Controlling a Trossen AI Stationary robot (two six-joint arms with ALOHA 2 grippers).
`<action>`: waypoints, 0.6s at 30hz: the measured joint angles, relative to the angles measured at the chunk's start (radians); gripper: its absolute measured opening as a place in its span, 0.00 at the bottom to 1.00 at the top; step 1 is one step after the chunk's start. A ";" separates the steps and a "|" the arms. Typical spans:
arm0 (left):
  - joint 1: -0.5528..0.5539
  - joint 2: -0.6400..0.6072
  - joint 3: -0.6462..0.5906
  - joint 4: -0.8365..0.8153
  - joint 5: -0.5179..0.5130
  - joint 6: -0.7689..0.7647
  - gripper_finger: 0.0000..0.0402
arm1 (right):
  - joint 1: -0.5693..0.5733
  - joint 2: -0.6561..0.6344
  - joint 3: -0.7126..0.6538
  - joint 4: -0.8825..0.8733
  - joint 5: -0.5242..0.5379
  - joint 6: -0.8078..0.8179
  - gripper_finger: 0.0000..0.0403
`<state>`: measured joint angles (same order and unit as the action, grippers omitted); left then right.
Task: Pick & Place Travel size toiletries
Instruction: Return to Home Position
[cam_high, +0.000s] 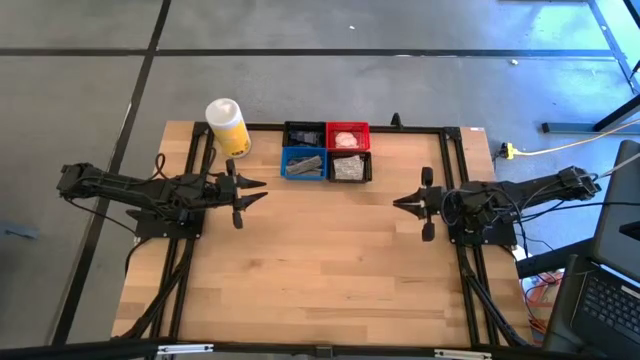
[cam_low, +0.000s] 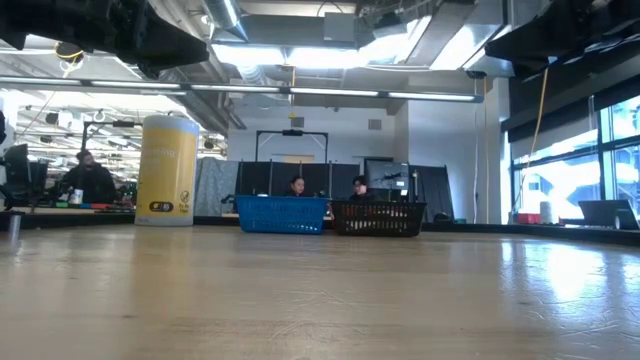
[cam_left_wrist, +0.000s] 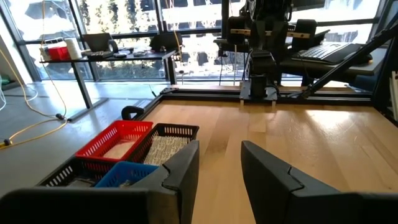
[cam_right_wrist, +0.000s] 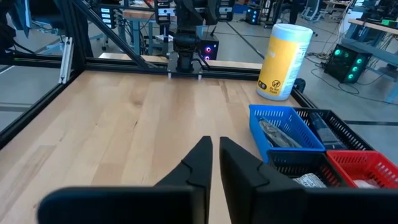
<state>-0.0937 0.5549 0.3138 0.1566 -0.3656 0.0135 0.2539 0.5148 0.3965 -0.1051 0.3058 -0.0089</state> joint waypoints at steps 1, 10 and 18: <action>0.000 0.000 0.000 0.000 0.000 0.000 0.28 | 0.000 0.000 0.000 0.000 -0.003 0.000 0.09; 0.000 0.000 0.000 0.000 0.000 0.000 0.28 | 0.000 0.000 0.000 0.000 -0.007 0.000 0.13; 0.000 0.000 0.000 0.000 0.000 0.000 0.28 | 0.000 0.000 0.000 0.000 -0.007 0.000 0.17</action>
<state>-0.0933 0.5552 0.3138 0.1566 -0.3656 0.0135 0.2539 0.5148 0.3965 -0.1055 0.2993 -0.0090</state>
